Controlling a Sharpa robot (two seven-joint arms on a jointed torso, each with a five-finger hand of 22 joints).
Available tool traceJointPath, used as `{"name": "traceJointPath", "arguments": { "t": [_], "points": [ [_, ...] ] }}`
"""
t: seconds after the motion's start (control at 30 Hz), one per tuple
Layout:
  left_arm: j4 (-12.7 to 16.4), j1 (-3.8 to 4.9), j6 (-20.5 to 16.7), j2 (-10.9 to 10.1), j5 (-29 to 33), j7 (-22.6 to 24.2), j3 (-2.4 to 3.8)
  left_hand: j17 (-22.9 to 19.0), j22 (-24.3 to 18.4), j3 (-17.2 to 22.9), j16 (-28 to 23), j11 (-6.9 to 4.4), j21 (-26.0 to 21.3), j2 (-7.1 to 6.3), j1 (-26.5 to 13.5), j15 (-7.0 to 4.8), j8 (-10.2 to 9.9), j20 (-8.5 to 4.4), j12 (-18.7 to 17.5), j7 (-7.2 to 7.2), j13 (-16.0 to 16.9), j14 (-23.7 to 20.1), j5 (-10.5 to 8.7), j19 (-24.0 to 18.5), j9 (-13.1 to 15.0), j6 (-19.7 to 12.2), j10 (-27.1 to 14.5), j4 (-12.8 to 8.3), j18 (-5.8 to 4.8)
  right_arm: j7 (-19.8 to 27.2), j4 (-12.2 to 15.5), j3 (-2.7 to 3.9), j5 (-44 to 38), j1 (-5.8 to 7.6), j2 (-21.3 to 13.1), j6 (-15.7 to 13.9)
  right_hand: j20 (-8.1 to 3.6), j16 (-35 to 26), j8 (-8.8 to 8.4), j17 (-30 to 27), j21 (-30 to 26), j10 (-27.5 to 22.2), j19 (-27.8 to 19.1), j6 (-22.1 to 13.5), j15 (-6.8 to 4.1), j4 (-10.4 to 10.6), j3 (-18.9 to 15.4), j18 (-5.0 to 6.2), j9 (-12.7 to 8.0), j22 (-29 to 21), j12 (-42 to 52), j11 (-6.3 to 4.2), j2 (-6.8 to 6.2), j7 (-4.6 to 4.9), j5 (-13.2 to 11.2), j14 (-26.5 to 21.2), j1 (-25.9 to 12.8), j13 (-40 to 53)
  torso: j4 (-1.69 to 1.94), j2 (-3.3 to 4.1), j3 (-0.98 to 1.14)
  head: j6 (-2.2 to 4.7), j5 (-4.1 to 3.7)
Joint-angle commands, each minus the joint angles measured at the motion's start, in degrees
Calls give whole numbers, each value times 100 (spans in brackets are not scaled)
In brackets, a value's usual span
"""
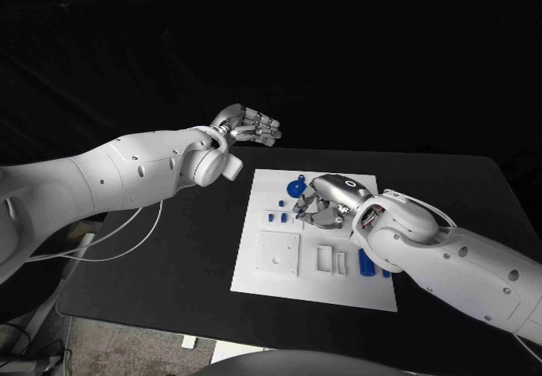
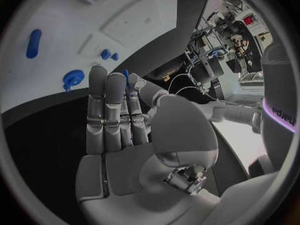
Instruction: Assemble the parts on the task board
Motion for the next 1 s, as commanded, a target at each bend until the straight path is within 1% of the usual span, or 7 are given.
{"name": "traceJointPath", "arguments": {
  "t": [0.03,0.1,0.2,0.37,0.53,0.7,1.0],
  "points": [
    [-8,6,-127,48,115,122,5,0,-5,-21,-16,-7,20,56,-17,-6,4,2,12,8,1,-46,22,50,-3,-18,-16,-2,-69,-81,-4,-100,-571,-16,65,109,-18,-26,23,11,-41,156,42,1,-52,-25,-16,114,4,23,13,-155,46,14,20,-3,-2,10,11,5,-1,-28,83],
    [-4,6,-148,66,121,128,5,0,-5,-21,-16,-7,20,56,-17,-6,4,2,12,8,1,-46,22,50,-3,-18,-16,-2,-69,-119,-19,-173,-688,-34,115,123,-18,-24,23,15,-46,158,45,2,-52,-26,-7,116,4,39,14,-155,45,13,8,-2,-2,10,10,7,1,-48,108],
    [11,6,-175,82,126,136,5,0,-5,-21,-16,-7,20,56,-17,-6,4,2,12,8,1,-46,22,50,-3,-18,-16,-2,-69,-176,-38,-246,-816,-58,170,152,-18,-24,23,15,-46,158,45,2,-52,-26,-7,116,4,39,14,-155,45,13,8,-2,-2,10,-4,1,6,-79,148],
    [44,6,-203,94,130,145,5,0,-5,-21,-16,-7,20,56,-17,-6,4,2,12,8,1,-46,22,50,-3,-18,-16,-2,-69,-244,-96,-306,-940,-78,234,178,-17,-26,23,21,-58,157,48,5,-52,-27,7,116,5,67,14,-155,36,13,7,-6,-3,10,-4,2,5,-104,173],
    [84,6,-209,106,133,149,5,0,-5,-21,-16,-7,20,56,-17,-6,4,2,12,8,1,-46,22,50,-3,-18,-16,-2,-69,-279,-217,-377,-1027,-123,321,181,-17,-26,23,21,-58,157,48,5,-52,-27,7,116,5,67,14,-155,36,13,7,-6,-3,10,9,9,16,-135,191],
    [102,6,-200,120,142,147,5,-2,-38,1,-16,-7,24,55,-22,-5,3,2,12,7,1,-50,33,55,-3,-16,-14,4,-71,-281,-326,-408,-1066,-192,384,180,-18,-24,23,27,-73,161,53,6,-52,-25,18,118,5,96,14,-156,34,12,4,-3,-8,10,17,9,12,-162,203],
    [119,5,-180,127,148,134,5,-2,-38,1,-16,-7,24,55,-22,-5,3,2,12,7,1,-50,33,55,-3,-16,-14,4,-71,-273,-472,-422,-1100,-273,447,172,-18,-25,22,30,-92,160,61,4,-53,-25,33,119,5,117,14,-155,34,12,2,-3,-12,10,3,6,7,-220,267]
  ]
}}
